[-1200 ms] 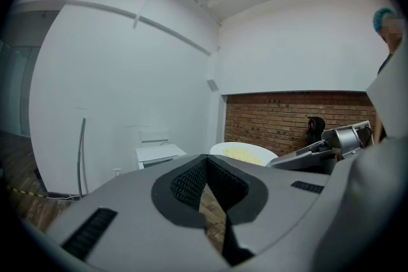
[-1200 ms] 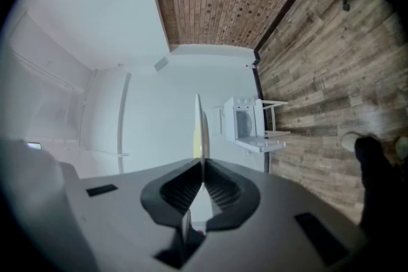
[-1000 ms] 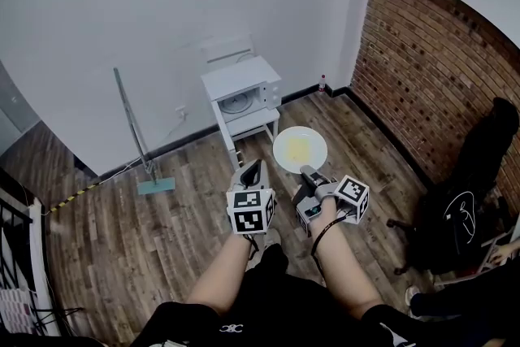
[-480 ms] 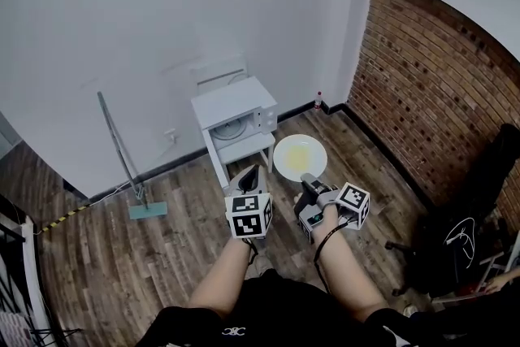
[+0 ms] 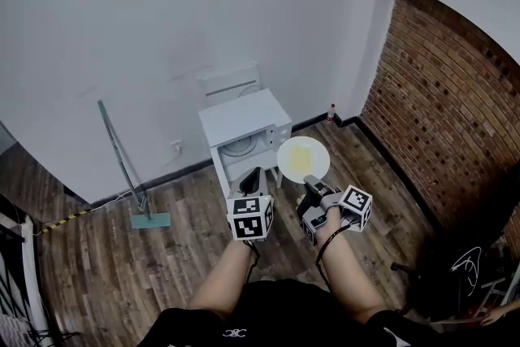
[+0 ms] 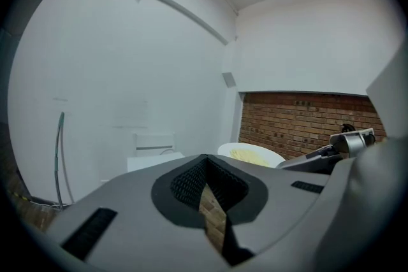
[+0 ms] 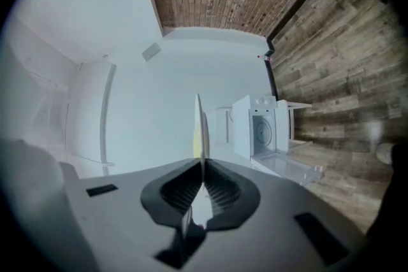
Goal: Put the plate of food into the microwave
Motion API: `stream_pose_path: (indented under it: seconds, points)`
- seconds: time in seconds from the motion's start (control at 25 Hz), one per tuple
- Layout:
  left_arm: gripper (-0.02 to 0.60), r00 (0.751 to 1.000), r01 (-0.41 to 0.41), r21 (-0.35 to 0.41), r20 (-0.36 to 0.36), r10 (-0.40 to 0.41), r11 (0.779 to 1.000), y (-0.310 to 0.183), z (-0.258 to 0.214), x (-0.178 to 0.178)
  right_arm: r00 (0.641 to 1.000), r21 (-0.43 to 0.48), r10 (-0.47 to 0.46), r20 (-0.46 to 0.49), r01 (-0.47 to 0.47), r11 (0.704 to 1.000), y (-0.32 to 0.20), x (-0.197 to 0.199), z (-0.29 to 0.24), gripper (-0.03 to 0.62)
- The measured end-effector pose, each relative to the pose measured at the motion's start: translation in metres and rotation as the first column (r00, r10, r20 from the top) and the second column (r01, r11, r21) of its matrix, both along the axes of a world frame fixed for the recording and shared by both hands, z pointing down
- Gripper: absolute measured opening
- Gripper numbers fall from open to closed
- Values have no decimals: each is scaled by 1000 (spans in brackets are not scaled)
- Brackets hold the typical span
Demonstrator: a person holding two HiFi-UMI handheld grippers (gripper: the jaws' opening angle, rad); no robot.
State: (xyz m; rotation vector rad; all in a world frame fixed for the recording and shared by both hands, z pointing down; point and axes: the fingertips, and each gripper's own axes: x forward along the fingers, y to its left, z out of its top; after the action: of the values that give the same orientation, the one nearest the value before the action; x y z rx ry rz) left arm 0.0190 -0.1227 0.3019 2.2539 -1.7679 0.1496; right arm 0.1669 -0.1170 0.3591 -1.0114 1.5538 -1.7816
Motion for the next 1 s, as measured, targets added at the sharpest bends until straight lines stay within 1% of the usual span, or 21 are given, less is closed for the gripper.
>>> stream_pose_path:
  seconds: [0.2,0.32,0.44,0.6,0.76,0.88,1.0]
  points:
    - [-2,1000,24,-26,0,-24,999,-31,10,-25,999,-1,-31,10,31,1000,-34,-25,8,25]
    - [-2,999,39,-38,5,-39,999,-38,17,-36,999,-25,-43,5,43,999,-46,-35,17,25]
    - [-2,998,65,-57,7,-65,996,-46,26,-51,997,-5,-70,20,70,998,-62,-49,20,25]
    - [-2,994,108,-72,10,-108,992,-58,37,-67,994,-16,-107,16,107,994,-83,-64,29,25]
    - [-2,988,156,-81,21,-155,984,-76,43,-79,988,-33,-152,24,153,988,-113,-77,41,25]
    - [-2,978,208,-79,20,-207,975,-98,46,-88,978,-8,-206,37,207,978,-143,-89,41,25]
    - [-2,967,254,-86,17,-254,963,-124,49,-92,966,-9,-256,36,256,967,-178,-94,47,25]
